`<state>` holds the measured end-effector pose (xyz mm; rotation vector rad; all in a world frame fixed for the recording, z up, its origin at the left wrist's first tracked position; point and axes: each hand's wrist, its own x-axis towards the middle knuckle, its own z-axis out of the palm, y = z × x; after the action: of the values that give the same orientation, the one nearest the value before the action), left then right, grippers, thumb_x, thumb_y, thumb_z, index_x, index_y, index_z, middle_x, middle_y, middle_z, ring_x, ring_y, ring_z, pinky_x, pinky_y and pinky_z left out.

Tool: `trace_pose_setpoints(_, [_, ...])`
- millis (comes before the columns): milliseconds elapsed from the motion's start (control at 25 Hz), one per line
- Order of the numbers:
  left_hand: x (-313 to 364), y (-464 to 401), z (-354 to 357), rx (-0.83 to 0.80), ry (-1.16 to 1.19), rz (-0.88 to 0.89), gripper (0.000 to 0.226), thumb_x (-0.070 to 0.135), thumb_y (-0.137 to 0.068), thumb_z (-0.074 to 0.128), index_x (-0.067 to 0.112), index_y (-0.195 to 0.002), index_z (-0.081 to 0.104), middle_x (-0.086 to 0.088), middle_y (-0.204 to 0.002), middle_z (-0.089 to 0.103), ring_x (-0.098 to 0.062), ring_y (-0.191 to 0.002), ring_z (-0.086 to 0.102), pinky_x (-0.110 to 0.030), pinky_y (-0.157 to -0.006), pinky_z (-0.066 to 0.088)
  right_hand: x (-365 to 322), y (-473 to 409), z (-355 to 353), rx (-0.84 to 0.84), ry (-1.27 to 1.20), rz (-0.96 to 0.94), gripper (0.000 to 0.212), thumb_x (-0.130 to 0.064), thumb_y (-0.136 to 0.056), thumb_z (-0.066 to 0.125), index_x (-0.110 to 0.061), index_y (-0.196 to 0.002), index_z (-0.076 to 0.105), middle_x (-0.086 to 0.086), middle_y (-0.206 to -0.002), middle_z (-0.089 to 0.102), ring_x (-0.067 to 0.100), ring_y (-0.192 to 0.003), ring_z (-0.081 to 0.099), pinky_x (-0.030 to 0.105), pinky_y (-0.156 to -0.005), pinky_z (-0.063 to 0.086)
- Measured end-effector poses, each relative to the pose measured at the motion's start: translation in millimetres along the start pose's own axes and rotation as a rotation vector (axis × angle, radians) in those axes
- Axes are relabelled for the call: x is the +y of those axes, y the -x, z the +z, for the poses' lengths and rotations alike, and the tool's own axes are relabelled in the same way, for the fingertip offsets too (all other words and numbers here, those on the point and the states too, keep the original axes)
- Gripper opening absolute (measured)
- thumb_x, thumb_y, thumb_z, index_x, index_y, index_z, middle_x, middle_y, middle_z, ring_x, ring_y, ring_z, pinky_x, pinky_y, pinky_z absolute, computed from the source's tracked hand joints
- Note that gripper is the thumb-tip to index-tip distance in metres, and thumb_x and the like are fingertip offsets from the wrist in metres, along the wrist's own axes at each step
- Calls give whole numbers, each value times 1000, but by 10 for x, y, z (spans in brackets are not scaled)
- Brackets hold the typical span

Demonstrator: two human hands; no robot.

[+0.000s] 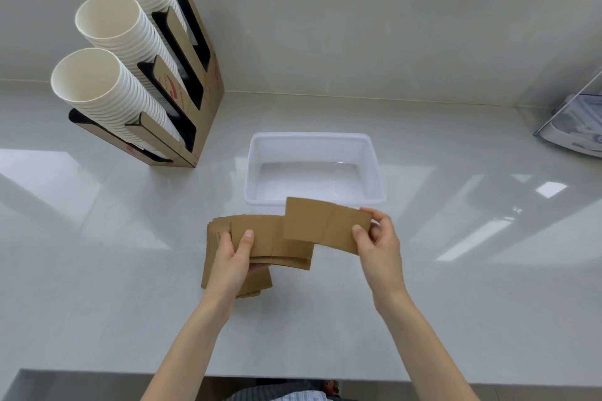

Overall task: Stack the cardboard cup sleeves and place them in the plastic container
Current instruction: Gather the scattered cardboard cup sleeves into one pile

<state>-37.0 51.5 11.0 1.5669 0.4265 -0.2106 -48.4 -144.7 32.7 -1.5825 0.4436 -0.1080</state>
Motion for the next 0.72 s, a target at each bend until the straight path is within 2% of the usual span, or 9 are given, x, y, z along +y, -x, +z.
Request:
trace_pose_setpoints(120, [1, 23, 64, -33, 32, -27, 23, 33, -93, 37, 26, -113, 46, 6, -109, 57, -3, -75, 66, -25, -76, 49, 52, 34, 131, -80, 87, 43, 23, -12, -89, 48, -28, -105, 46, -2, -92, 59, 10, -81, 56, 13, -63, 45])
trace_pose_setpoints(240, [6, 45, 127, -63, 71, -63, 20, 36, -94, 33, 29, -98, 52, 9, -101, 59, -4, -65, 69, -32, -85, 48, 88, 53, 189, -75, 226, 5, 25, -15, -87, 52, -23, -111, 50, -8, -88, 56, 3, -75, 54, 7, -58, 44])
trace_pose_setpoints(320, [20, 77, 183, -82, 93, -62, 23, 40, -93, 34, 28, -95, 54, 8, -100, 60, -8, -75, 68, -25, -76, 51, 110, 64, 206, -60, 343, -57, 31, -18, -85, 54, -19, -117, 52, -7, -95, 52, 2, -79, 52, 10, -63, 42])
trace_pose_setpoints(400, [28, 105, 235, -97, 67, -46, 27, 42, -91, 38, 24, -105, 52, 7, -104, 61, -14, -87, 66, -14, -61, 51, 136, 75, 208, -63, 420, -100, 34, -20, -85, 54, -17, -119, 51, -5, -100, 47, 1, -80, 50, 15, -70, 40])
trace_pose_setpoints(480, [31, 122, 265, -115, -12, -11, 31, 38, -89, 44, 20, -115, 46, 6, -108, 60, -15, -85, 67, -6, -52, 48, 150, 82, 186, -81, 437, -95, 37, -22, -85, 55, -18, -121, 50, -4, -101, 44, 0, -80, 49, 11, -66, 39])
trace_pose_setpoints(600, [23, 128, 293, -156, -48, 28, 34, 31, -89, 47, 16, -119, 43, 2, -115, 59, -10, -88, 66, -7, -58, 50, 175, 64, 93, -109, 361, 9, 51, -23, -84, 58, -23, -131, 38, -4, -112, 44, 2, -92, 48, 12, -70, 38])
trace_pose_setpoints(720, [4, 125, 330, -238, -24, 64, 34, 29, -88, 49, 21, -121, 44, 2, -118, 59, -8, -102, 61, -22, -77, 56, 180, 12, -32, -266, 109, 192, 55, -21, -88, 53, -23, -138, 30, -3, -125, 54, 9, -110, 54, 18, -80, 44])
